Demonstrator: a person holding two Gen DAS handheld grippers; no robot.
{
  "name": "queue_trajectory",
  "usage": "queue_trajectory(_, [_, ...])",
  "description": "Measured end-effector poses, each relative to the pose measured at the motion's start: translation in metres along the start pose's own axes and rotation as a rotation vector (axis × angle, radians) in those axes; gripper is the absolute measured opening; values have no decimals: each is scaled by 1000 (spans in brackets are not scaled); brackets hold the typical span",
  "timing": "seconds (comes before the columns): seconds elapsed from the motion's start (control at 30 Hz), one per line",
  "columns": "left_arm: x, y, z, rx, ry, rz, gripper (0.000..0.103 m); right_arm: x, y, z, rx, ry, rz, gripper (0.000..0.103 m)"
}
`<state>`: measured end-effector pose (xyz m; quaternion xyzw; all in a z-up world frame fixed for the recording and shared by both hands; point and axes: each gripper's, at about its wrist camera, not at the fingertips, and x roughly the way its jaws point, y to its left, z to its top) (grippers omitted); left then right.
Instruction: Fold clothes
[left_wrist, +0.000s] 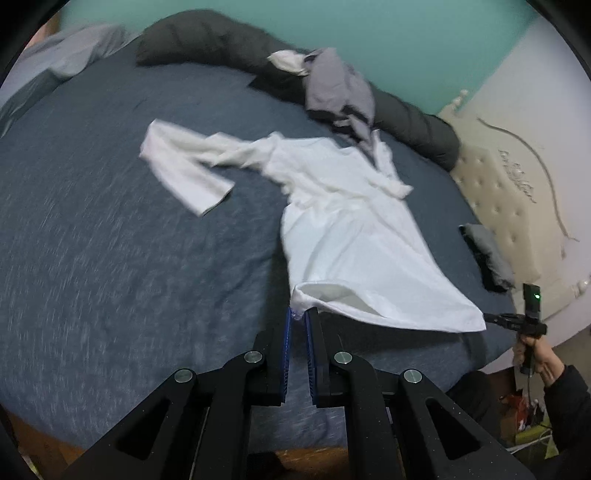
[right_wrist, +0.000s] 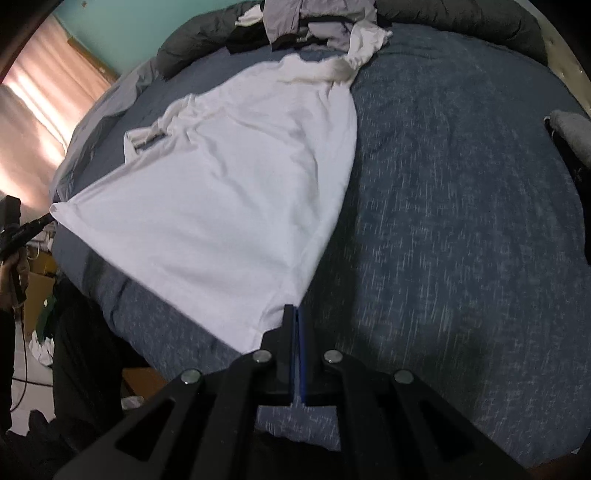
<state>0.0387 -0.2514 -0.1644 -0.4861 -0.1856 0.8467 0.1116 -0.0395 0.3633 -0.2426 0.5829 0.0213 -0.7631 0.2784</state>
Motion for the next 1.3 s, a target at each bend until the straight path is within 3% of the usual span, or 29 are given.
queue_trajectory(0.1, [13,17,-11,-40,42,21,0,17,-5,-10,24,34,2,0])
queue_trajectory(0.27, [33,42,-27,-100,105,54,0,28,-10,-14,56,38,22,0])
queue_trajectory(0.4, [36,37,-16,-82,96,55,1,24,-10,0,59,7,33,1])
queue_trajectory(0.47, [44,27,0,-49,97,61,3,24,-6,15,45,-12,33,1])
queue_trajectory(0.57, [61,13,29,-10,93,55,17,28,3,41,16,-40,32,4])
queue_trajectory(0.63, [79,2,56,14,91,36,29,32,8,63,-5,-63,32,17])
queue_trajectory(0.67, [88,-2,67,26,94,30,29,35,10,76,-12,-75,36,32])
queue_trajectory(0.7, [98,-8,81,44,99,29,29,39,11,89,-16,-86,43,40])
queue_trajectory(0.87, [152,-31,157,116,95,22,31,63,6,156,-12,-121,49,41])
queue_trajectory(1.03, [208,-38,228,156,85,22,41,86,-12,233,2,-173,34,47])
queue_trajectory(1.3, [295,-48,308,212,96,43,45,116,-30,326,-1,-236,19,52])
